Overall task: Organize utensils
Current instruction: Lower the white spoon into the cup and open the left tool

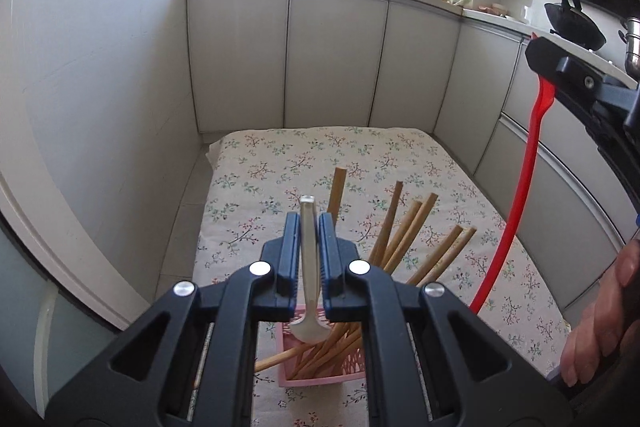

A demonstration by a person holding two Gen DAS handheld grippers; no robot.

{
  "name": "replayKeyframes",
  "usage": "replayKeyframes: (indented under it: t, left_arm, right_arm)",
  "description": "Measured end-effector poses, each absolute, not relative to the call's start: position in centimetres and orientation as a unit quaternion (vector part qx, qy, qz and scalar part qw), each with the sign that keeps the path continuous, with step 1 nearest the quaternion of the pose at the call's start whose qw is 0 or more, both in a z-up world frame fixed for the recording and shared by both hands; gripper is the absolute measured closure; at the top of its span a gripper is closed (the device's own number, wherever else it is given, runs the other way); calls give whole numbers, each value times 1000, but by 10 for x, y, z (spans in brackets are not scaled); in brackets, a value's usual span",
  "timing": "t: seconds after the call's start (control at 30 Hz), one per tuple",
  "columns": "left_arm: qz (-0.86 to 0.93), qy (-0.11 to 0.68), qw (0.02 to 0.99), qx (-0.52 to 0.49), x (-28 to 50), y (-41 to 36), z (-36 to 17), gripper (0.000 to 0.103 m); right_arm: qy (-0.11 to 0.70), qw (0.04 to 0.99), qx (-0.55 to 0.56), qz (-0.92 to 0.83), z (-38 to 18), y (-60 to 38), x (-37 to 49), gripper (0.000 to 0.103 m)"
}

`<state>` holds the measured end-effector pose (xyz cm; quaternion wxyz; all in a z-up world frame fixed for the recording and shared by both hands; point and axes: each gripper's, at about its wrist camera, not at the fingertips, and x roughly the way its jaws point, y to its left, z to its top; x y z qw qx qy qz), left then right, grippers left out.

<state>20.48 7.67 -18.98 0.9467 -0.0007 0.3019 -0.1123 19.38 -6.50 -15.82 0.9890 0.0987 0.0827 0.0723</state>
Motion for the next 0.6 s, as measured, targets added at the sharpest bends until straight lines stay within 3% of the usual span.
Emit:
replayKeyframes:
  t: [0.1,0.3,0.6]
  left_arm:
    - [-96,293,951,-8,197,87,-181,73]
    - [-53,274,960,-26,181,114,-160,58]
    - [-25,279,958,-53,182,146,-156,56]
  right_arm:
    - [79,990,99,64,-161,-60,199,73]
    - [56,995,76,41,-166,-41,204,73]
    - [45,999,16,5,-196,1,213,73]
